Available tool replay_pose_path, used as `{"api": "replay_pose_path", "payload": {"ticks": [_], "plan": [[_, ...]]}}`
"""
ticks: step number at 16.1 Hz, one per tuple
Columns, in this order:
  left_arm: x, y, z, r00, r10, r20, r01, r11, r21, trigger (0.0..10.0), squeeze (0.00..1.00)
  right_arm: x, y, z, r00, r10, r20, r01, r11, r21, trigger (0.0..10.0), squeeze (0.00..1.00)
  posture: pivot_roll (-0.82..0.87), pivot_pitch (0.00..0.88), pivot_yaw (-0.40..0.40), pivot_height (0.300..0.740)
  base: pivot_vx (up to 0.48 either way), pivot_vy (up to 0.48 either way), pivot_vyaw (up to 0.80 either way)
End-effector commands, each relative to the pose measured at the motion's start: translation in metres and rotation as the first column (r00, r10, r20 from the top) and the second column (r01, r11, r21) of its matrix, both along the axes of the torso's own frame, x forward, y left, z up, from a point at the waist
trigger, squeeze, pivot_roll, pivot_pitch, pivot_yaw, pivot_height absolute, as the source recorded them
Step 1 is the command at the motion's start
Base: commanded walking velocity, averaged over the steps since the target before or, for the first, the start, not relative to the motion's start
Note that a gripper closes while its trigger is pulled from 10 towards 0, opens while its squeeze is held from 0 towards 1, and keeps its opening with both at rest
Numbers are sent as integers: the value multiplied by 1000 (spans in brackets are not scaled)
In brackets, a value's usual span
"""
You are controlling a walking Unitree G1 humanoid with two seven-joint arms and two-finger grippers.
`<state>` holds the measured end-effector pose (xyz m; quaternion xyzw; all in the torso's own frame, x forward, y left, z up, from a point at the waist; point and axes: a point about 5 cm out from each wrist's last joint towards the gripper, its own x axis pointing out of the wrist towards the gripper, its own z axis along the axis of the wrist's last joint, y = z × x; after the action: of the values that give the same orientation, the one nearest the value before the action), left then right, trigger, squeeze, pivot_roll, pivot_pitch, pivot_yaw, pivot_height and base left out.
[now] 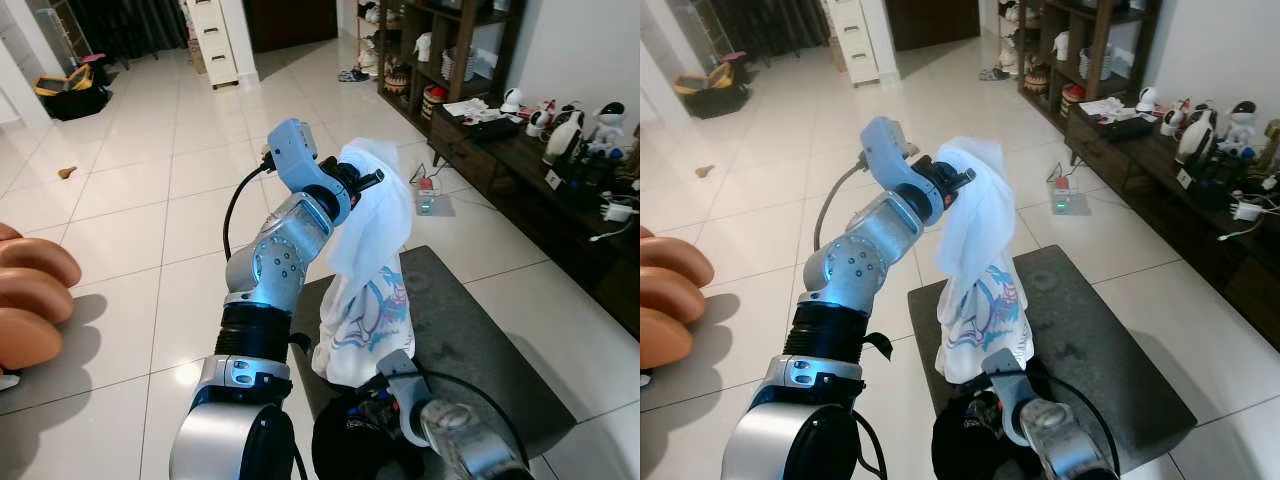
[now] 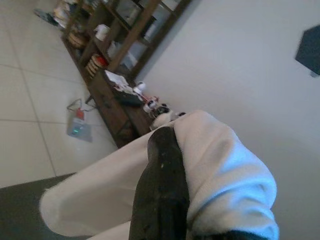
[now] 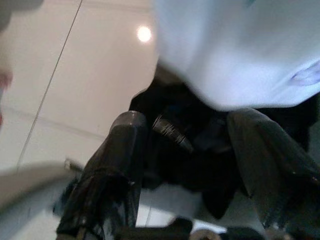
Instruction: Hang hanger
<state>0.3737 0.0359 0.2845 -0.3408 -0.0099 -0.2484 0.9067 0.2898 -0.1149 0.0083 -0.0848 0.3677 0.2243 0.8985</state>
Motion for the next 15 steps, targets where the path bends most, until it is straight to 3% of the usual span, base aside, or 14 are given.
{"api": "replay_pose_path", "payload": {"ticks": [1, 2, 4, 5, 6, 7, 8, 9, 10, 11, 12, 13, 15], "plan": [[-9, -5, 14, 998, -35, 52, 37, 999, -38, 0, 0, 23, 3, 19, 990, -122, 75, 111, 985, 135, 10000, 0, -15, 35, 106, 740, 0, 0, 0], [-11, -6, 13, 998, -45, 50, 47, 998, -41, 0, 0, 27, 5, 22, 986, -146, 77, 131, 976, 174, 10000, 0, -15, 35, 106, 740, 0, 0, 0], [-13, -8, 6, 998, -59, 36, 60, 998, -27, 0, 0, 28, 6, 21, 984, -134, 115, 122, 987, 103, 10000, 0, -3, 37, 105, 740, 0, 0, 0], [-17, -12, 3, 990, -132, 41, 131, 991, 17, 0, 0, 34, -3, 29, 964, -161, 212, 153, 987, 54, 10000, 0, -7, 35, 104, 740, 0, 0, 0], [-19, -14, 0, 985, -167, 44, 165, 985, 60, 0, 0, 37, -6, 34, 955, -180, 234, 170, 984, 63, 10000, 0, -7, 35, 104, 740, 0, 0, 0], [-21, -16, -12, 980, -199, 23, 191, 964, 186, 0, 0, 43, -9, 50, 940, -161, 301, 134, 985, 111, 10000, 0, -14, 36, 103, 740, 0, 0, 0], [-19, -15, -25, 980, -197, -31, 199, 952, 231, 0, 0, 37, -8, 59, 942, -3, 335, -22, 997, 69, 10000, 0, -21, 36, 103, 740, 0, 0, 0], [-19, -15, -30, 976, -211, -50, 216, 942, 257, 0, 0, 31, -9, 59, 941, 82, 327, -99, 995, 34, 10000, 0, -33, 34, 98, 740, 0, 0, 0], [-26, -17, -40, 951, -303, -66, 308, 896, 321, 0, 0, 24, -18, 58, 934, 164, 319, -160, 986, -39, 10000, 0, -31, 33, 95, 740, 0, 0, 0], [-29, -17, -42, 942, -328, -66, 330, 879, 343, 0, 0, 23, -21, 58, 932, 177, 317, -168, 984, -55, 10000, 0, -31, 33, 95, 740, 0, 0, 0], [-36, -11, -53, 915, -399, -62, 384, 814, 435, 0, 0, 14, -32, 59, 913, 286, 290, -260, 957, -124, 10000, 0, -30, 35, 91, 740, 0, 0, 0], [-38, -7, -58, 909, -411, -68, 392, 789, 474, 0, 0, 10, -35, 59, 903, 330, 274, -297, 942, -155, 10000, 0, -31, 35, 91, 740, 0, 0, 0], [-41, 15, -77, 899, -428, -96, 394, 691, 605, 0, 0, -5, -56, 61, 868, 458, 193, -404, 876, -264, 10000, 0, -36, 37, 89, 740, 0, 0, 0]]}}
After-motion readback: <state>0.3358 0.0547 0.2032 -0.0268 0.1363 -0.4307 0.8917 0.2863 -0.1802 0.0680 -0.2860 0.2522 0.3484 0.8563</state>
